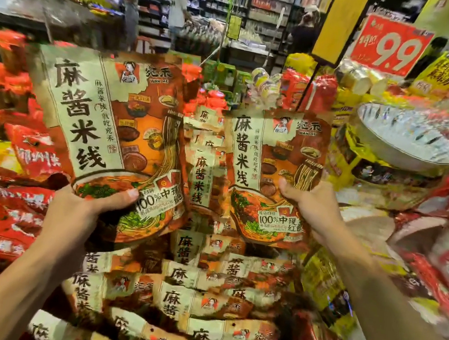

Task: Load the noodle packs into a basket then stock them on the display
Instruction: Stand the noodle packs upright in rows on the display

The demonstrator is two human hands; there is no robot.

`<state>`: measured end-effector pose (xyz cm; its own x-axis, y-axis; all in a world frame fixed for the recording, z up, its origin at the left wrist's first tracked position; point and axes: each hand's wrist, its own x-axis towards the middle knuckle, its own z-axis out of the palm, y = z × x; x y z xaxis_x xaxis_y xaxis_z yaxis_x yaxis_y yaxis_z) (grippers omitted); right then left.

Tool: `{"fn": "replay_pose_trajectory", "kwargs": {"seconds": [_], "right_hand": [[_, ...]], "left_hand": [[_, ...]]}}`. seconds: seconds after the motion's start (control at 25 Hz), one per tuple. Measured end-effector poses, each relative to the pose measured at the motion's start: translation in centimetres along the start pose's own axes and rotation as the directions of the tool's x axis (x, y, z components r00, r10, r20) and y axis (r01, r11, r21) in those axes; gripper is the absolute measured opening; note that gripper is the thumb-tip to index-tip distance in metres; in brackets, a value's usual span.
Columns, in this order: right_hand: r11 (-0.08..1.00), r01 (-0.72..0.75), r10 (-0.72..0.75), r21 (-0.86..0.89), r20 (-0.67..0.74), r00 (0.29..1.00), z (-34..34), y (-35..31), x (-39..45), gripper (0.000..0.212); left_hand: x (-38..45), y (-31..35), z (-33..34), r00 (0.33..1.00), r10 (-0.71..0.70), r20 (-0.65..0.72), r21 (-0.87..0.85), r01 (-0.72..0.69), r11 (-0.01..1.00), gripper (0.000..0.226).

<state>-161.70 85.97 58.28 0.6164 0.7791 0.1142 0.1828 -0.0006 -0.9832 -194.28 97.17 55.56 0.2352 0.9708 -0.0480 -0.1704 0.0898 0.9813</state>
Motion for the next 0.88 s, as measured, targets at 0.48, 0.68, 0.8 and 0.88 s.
{"fn": "replay_pose_trajectory", "kwargs": {"seconds": [0.48, 0.68, 0.8, 0.88], "right_hand": [[0.990, -0.031, 0.064, -0.141, 0.234, 0.970, 1.2, 3.3, 5.4, 0.017], [0.970, -0.129, 0.184, -0.205, 0.281, 0.942, 2.1, 5.0, 5.7, 0.024], [0.950, -0.185, 0.261, -0.253, 0.313, 0.913, 2.3, 8.5, 6.3, 0.074], [0.938, -0.225, 0.304, -0.262, 0.318, 0.898, 2.9, 8.2, 4.8, 0.043]], "left_hand": [[1.2, -1.4, 1.2, 0.998, -0.052, -0.024, -0.038, 0.051, 0.998, 0.026], [1.5, -1.6, 1.7, 0.996, -0.085, -0.032, -0.028, 0.084, 0.996, 0.023], [1.7, -1.5, 2.0, 0.994, -0.108, -0.019, -0.039, 0.107, 0.993, 0.025], [1.8, -1.6, 1.8, 0.993, -0.117, -0.015, -0.059, 0.116, 0.992, 0.030]]}}
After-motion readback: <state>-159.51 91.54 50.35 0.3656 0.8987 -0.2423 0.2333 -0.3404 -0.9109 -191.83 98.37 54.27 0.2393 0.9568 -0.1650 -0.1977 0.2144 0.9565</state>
